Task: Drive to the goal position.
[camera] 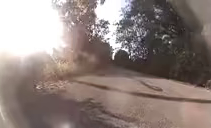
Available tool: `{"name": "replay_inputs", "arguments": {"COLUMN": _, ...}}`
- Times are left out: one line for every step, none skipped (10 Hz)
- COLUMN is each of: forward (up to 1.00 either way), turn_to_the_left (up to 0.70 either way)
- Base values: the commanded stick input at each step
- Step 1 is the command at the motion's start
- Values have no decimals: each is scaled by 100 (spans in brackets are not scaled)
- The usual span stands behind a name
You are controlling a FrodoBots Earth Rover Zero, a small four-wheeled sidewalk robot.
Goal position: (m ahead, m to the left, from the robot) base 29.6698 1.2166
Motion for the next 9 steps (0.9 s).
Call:
{"name": "replay_inputs", "arguments": {"forward": 70, "turn_to_the_left": 0}}
{"name": "replay_inputs", "arguments": {"forward": 70, "turn_to_the_left": -16}}
{"name": "replay_inputs", "arguments": {"forward": 70, "turn_to_the_left": -21}}
{"name": "replay_inputs", "arguments": {"forward": 70, "turn_to_the_left": -10}}
{"name": "replay_inputs", "arguments": {"forward": 70, "turn_to_the_left": 0}}
{"name": "replay_inputs", "arguments": {"forward": 70, "turn_to_the_left": 0}}
{"name": "replay_inputs", "arguments": {"forward": 70, "turn_to_the_left": 0}}
{"name": "replay_inputs", "arguments": {"forward": 70, "turn_to_the_left": 0}}
{"name": "replay_inputs", "arguments": {"forward": 70, "turn_to_the_left": 0}}
